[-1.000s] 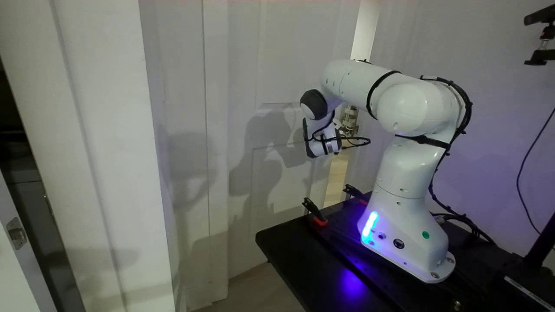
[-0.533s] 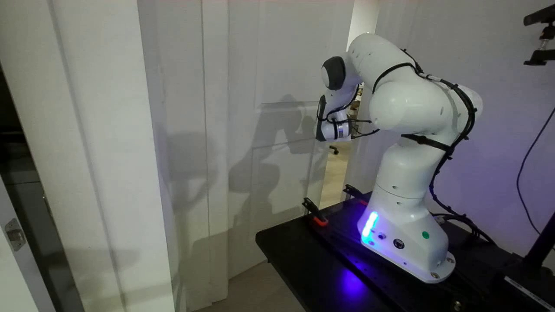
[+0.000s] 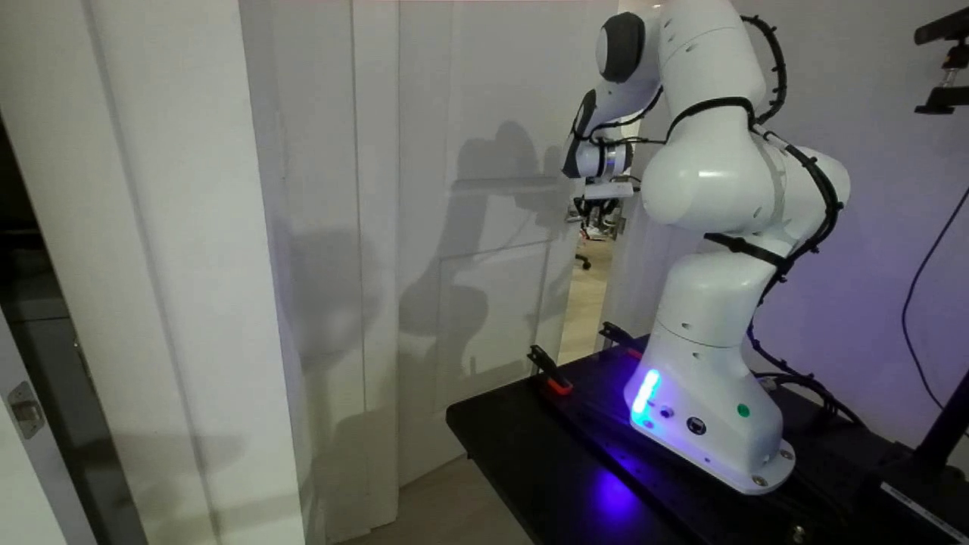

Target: Open the door

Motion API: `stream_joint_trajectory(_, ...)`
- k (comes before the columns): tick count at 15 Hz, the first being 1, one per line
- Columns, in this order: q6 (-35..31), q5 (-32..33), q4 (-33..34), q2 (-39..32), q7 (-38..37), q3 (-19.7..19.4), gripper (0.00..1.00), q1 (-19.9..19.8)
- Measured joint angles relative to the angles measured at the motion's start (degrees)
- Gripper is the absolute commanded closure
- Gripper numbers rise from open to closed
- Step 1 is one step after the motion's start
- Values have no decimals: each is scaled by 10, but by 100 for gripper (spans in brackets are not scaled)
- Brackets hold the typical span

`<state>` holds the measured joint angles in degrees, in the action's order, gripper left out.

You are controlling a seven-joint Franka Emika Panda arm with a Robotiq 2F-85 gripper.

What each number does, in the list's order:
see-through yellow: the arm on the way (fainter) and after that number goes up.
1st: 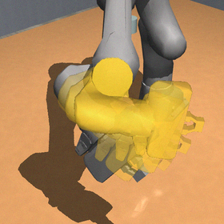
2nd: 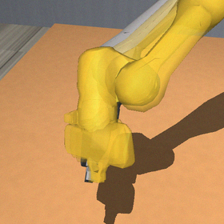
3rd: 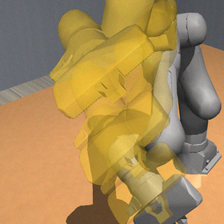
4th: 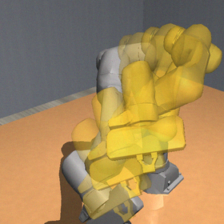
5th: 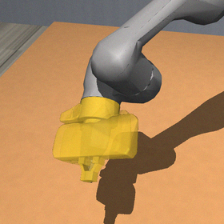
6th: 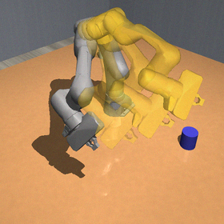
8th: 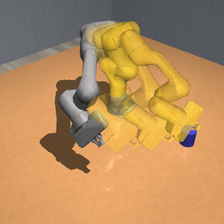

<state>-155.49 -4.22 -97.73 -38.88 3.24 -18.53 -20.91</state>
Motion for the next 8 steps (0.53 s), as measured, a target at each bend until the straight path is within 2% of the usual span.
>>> stream_joint_trajectory(4,179,45,-43,117,-18,-9,1,28)
stream_joint_trajectory(8,335,113,-76,230,-71,-10,0,61)
